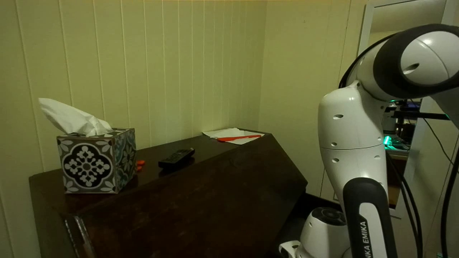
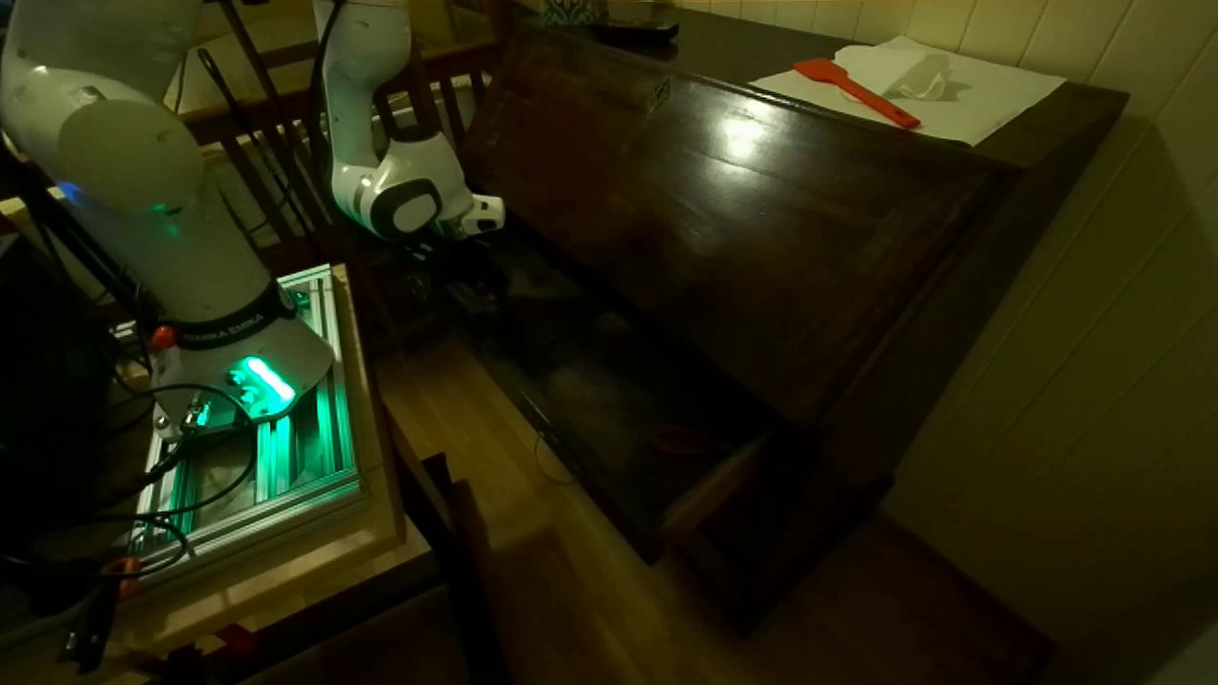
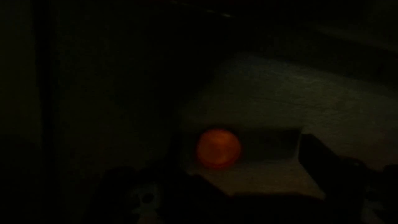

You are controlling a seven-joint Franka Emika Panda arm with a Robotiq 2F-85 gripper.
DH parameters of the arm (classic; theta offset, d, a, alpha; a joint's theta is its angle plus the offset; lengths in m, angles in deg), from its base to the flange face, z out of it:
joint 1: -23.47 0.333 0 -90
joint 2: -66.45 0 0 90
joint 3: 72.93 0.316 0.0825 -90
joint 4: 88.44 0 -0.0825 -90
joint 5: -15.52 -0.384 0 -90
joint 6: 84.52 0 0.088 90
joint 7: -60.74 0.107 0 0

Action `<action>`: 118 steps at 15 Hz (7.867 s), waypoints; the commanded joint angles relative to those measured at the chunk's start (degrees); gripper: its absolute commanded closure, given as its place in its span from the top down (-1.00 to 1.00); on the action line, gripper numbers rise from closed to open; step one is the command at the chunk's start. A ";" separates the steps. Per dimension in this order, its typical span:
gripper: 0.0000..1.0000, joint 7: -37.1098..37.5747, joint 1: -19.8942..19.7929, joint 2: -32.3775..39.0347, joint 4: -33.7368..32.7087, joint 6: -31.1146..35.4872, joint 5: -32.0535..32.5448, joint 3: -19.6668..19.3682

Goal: Pick the red token from the drawer up and place it with the other tokens on the cabinet top

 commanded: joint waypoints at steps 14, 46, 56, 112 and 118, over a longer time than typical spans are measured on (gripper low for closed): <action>-0.67 2.04 8.02 0.85 -2.19 -1.08 -8.40 -4.81; 0.70 17.21 2.53 -12.94 0.00 -23.29 -2.78 -1.73; 0.60 12.25 -4.80 -6.89 -0.77 -14.55 -0.72 1.98; -0.79 14.73 -38.87 -38.81 -15.30 -13.65 -19.70 45.86; -0.29 13.40 -36.06 -38.20 -19.19 -9.89 -20.22 39.68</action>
